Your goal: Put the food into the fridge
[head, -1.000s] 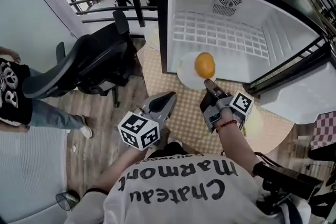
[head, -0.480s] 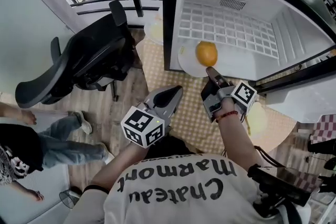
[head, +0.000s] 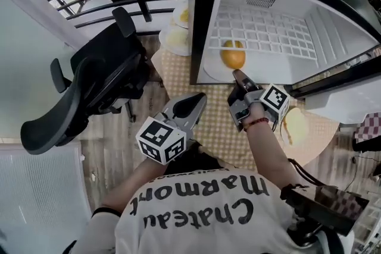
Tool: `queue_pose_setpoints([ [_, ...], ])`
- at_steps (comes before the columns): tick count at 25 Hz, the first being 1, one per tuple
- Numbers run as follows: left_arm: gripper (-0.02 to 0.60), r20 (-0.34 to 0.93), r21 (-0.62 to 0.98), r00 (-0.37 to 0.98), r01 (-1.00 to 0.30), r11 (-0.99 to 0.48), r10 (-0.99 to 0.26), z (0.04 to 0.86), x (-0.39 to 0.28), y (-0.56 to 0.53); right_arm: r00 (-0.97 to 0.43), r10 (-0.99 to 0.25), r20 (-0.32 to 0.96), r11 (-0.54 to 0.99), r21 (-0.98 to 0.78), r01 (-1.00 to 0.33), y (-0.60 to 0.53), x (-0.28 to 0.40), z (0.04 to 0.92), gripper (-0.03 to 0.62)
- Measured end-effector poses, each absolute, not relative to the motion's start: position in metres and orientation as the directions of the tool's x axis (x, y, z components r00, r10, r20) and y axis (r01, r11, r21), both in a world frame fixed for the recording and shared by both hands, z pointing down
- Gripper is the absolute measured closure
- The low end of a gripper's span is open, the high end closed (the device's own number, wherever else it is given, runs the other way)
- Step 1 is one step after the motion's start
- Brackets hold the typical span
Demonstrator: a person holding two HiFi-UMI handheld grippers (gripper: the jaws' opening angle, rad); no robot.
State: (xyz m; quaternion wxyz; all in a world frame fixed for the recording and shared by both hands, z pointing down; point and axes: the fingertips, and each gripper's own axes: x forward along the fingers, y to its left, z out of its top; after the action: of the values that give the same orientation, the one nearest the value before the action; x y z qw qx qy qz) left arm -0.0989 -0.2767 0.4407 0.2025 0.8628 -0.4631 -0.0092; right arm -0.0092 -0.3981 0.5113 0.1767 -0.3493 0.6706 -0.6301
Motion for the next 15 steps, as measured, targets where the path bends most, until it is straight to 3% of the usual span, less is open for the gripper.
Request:
queue_pose_setpoints([
  [15,0.575,0.153,0.334,0.65,-0.743,-0.58,-0.744,0.422,-0.127,-0.294,-0.589,-0.769,0.249,-0.09,-0.954,-0.286,-0.422,-0.021,0.514,0.571],
])
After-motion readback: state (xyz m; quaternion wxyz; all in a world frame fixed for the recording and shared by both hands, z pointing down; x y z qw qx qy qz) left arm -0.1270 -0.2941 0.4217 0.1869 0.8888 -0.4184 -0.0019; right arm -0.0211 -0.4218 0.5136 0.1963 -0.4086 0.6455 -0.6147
